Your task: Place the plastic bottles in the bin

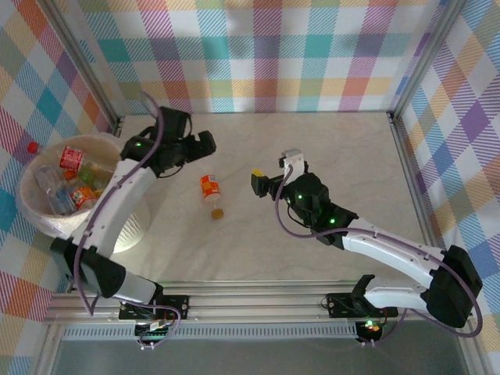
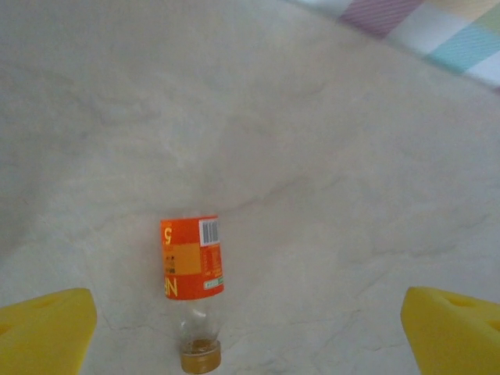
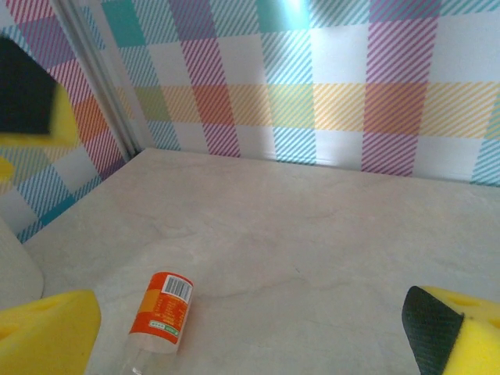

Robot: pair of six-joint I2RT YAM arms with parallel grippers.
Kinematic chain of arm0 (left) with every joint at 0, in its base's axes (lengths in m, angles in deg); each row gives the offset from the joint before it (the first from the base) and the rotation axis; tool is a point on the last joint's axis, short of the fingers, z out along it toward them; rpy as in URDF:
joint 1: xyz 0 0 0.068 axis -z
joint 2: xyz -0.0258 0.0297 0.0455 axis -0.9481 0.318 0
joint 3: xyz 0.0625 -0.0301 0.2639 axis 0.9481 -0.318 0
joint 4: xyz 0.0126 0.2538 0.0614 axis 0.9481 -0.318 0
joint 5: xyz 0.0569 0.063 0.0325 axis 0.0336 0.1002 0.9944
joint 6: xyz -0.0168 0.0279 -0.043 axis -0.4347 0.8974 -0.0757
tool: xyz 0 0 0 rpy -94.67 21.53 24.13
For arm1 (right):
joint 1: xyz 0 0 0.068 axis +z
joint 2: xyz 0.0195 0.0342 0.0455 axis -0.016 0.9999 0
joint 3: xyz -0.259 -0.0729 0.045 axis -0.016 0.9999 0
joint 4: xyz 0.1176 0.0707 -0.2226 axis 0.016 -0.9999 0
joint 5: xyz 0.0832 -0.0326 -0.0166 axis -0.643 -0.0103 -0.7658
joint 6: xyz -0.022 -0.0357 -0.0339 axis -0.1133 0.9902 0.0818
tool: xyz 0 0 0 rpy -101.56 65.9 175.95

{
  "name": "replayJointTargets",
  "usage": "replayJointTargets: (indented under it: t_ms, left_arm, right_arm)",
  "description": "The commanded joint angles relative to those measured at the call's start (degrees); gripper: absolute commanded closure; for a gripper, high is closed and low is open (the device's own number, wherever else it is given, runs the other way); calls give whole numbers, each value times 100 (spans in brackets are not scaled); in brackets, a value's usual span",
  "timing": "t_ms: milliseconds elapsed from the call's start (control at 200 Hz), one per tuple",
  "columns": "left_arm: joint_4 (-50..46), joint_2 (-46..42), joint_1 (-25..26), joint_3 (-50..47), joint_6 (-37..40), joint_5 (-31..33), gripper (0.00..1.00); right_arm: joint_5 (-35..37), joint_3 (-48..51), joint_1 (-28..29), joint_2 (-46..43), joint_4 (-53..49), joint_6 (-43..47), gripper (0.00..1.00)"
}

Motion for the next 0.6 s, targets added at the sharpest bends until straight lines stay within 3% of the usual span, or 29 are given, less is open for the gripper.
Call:
replayJointTargets:
  t_ms: [0,170,360,595]
  left_arm:
    - [213,302,100,-308,-323,356,0]
    - [558,859,99,-762,-516,376,0]
    - [895,1648,101,-836,-134,264,0]
    - [1242,2179,101,-945,-116,374,0]
  right_arm:
    - [254,120,-22,-292,-74,-164,0]
    - [190,322,-24,-587,-102,249,0]
    - [-212,467,-31,-772,-29,662,0]
    - [-2391,292,-24,-684,-339,1658,0]
